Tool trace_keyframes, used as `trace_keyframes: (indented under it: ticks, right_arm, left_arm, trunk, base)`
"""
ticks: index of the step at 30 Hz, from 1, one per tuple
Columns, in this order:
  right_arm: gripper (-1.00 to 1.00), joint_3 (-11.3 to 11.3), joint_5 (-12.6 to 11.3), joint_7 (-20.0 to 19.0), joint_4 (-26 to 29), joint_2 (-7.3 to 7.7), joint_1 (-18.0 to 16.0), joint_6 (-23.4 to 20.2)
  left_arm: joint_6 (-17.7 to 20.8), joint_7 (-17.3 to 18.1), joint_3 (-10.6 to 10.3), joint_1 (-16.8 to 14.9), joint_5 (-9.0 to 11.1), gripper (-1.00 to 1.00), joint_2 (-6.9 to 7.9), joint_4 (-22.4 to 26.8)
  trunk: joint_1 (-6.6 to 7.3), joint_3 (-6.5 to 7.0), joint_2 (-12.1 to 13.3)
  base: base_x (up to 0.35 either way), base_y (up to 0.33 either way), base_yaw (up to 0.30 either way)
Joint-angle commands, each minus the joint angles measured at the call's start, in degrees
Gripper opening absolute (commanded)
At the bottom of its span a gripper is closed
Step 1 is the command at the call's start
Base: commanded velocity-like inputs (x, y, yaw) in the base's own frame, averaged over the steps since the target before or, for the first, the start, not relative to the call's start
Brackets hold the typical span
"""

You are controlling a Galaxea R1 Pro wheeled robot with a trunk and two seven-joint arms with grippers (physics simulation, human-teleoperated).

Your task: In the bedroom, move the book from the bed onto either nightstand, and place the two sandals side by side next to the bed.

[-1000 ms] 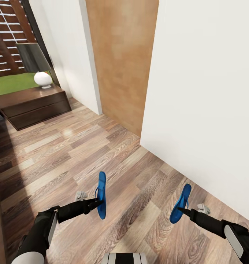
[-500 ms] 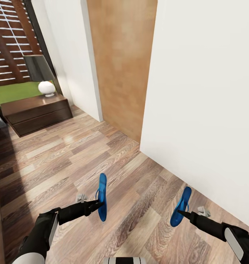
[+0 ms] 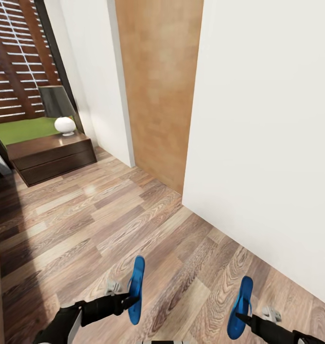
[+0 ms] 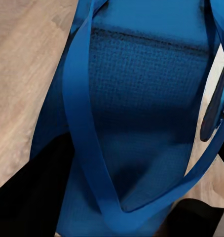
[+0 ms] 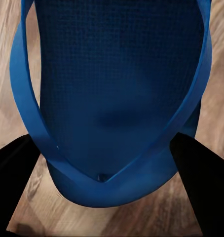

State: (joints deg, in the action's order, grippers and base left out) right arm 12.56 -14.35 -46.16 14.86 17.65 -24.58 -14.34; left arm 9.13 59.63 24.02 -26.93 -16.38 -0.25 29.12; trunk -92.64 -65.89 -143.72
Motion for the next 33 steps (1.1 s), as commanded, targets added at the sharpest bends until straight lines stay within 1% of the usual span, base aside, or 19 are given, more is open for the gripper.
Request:
trace_keyframes:
  ticks: [1,3,4,5,6,7,8,9,11,15,22,25,33]
  right_arm:
    - [-1.0,0.19,0.04,-0.09,-0.52,-0.03,-0.03,0.29]
    - [-1.0,0.19,0.46,-0.04,-0.99,-0.05,-0.03,0.97]
    - [-1.0,0.18,0.68,-0.01,-1.24,-0.06,-0.03,1.32]
    - [-1.0,0.18,0.81,0.06,-1.43,-0.07,-0.03,1.54]
    - [-1.0,0.18,0.83,0.07,-1.46,-0.07,-0.03,1.57]
    - [-1.0,0.18,0.85,0.1,-1.51,-0.07,-0.03,1.61]
    - [-1.0,0.18,0.89,0.15,-1.57,-0.08,-0.03,1.67]
    - [-1.0,0.18,0.89,0.17,-1.58,-0.08,-0.03,1.67]
    - [-1.0,0.18,0.9,0.19,-1.59,-0.08,-0.03,1.74]
    - [-1.0,0.18,0.9,0.19,-1.59,-0.08,-0.03,1.77]
    - [-1.0,0.22,0.9,0.17,-1.78,-0.09,-0.03,1.77]
    - [-1.0,0.24,0.89,0.19,-3.33,-0.09,-0.03,1.81]
    - [-1.0,0.25,0.84,0.2,-4.56,-0.12,-0.03,1.86]
  left_arm:
    - [0.17,-0.37,0.42,-0.05,-0.22,-1.0,-0.07,-0.8]
    - [-0.73,-1.49,0.41,-0.05,-0.22,-1.0,-0.11,-1.8]
    - [-1.85,-3.53,0.41,-0.05,-0.23,-1.0,-0.18,-2.64]
    - [-3.11,-8.19,0.41,-0.05,-0.21,-1.0,-0.33,-3.74]
    - [-3.34,-9.51,0.41,-0.05,-0.19,-1.0,-0.37,-4.03]
    - [-3.77,-12.18,0.41,-0.05,-0.16,-1.0,-0.43,-4.64]
    - [-5.21,-18.03,0.41,-0.05,-0.04,-1.0,-0.52,-5.64]
    - [-5.69,-18.96,0.41,-0.05,0.01,-1.0,-0.53,-5.77]
    - [-6.46,-20.17,0.43,-0.05,0.09,-1.0,-0.54,-5.95]
    - [-6.76,-20.59,0.49,-0.05,0.12,-1.0,-0.54,-6.13]
    - [-6.76,-20.32,0.64,-0.05,0.2,-1.0,-0.5,-6.36]
    - [-6.66,-20.19,0.62,-0.05,0.21,-1.0,-0.51,-6.36]
    - [-6.66,-20.41,0.59,-0.05,0.21,-1.0,-0.53,-6.45]
  trunk:
    - [0.04,0.19,0.0]
    - [0.09,0.63,0.02]
    - [0.11,0.85,0.04]
    - [0.14,1.07,0.05]
    - [0.17,1.29,0.06]
    - [0.19,1.51,0.08]
    - [0.22,1.74,0.09]
    - [0.24,1.96,0.1]
    - [0.29,2.4,0.13]
    - [0.4,3.29,0.18]
    - [0.4,3.29,0.18]
    - [0.4,3.29,0.18]
    - [0.6,5.06,0.29]
  base:
    - [0.0,0.0,0.0]
    - [0.0,0.0,0.0]
    - [0.0,0.0,0.0]
    - [0.0,0.0,0.0]
    - [0.0,0.0,0.0]
    - [0.0,0.0,0.0]
    - [0.0,0.0,0.0]
    - [0.0,0.0,0.0]
    - [0.0,0.0,0.0]
    - [0.0,0.0,0.0]
    - [0.0,0.0,0.0]
    - [0.0,0.0,0.0]
    - [0.0,0.0,0.0]
